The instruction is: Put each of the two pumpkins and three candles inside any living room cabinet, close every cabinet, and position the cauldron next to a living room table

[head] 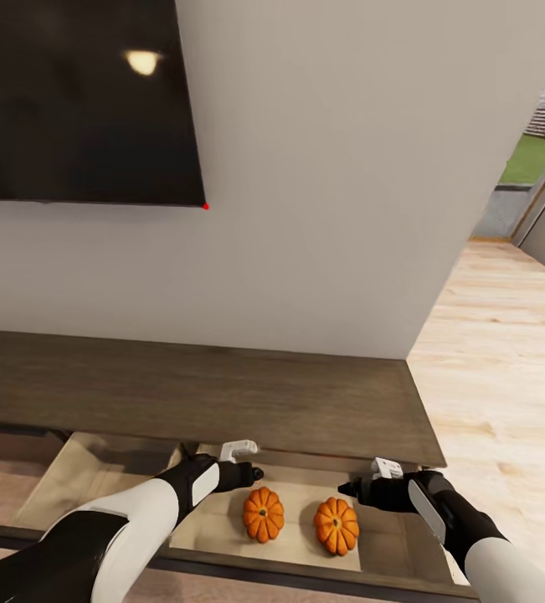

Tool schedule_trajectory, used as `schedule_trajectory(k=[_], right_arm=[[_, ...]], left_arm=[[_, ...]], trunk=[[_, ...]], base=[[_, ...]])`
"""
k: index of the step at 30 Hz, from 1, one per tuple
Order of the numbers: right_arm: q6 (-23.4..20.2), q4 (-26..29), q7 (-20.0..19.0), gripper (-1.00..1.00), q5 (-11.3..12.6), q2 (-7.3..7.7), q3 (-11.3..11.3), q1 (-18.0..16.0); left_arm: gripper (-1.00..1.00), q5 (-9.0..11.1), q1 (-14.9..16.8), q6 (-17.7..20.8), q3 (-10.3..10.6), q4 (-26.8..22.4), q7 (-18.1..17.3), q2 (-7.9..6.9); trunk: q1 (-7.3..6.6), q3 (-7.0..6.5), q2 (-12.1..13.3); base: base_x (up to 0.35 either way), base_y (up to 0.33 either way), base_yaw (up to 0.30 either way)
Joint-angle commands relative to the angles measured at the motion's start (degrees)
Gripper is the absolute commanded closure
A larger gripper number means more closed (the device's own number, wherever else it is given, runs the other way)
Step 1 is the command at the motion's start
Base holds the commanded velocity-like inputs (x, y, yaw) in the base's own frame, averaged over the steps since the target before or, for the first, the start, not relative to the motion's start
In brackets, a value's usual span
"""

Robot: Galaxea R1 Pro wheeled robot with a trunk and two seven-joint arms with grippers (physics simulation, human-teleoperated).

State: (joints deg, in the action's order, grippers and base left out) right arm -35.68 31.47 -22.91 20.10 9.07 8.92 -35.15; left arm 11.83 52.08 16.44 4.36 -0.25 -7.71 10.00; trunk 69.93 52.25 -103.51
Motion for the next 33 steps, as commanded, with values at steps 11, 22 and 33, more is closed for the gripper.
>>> schedule_trajectory(k=[11, 22, 33], right_arm=[[-0.11, 0.03, -0.03, -1.0, 0.11, 0.07, 0.26, 0.0], [-0.1, -0.01, -0.03, -1.0, 0.11, 0.07, 0.22, 0.0], [-0.06, -0.08, -0.09, -1.0, 0.19, 0.07, 0.19, 0.0]], left_arm=[[-1.0, 0.57, -0.02, 0.02, 0.47, -0.1, -0.03, 0.0], [-1.0, 0.57, -0.01, -0.02, 0.47, -0.06, -0.02, 0.0], [-1.0, 0.57, -0.01, -2.69, 0.48, 0.06, 0.06, 0.0]], trunk=[[0.0, -0.92, -0.02], [0.0, -1.89, -0.02], [0.0, -2.83, -0.02]], base=[[0.0, 0.22, 0.062], [-0.158, 0.005, 0.064], [-0.114, -0.001, -0.059]])
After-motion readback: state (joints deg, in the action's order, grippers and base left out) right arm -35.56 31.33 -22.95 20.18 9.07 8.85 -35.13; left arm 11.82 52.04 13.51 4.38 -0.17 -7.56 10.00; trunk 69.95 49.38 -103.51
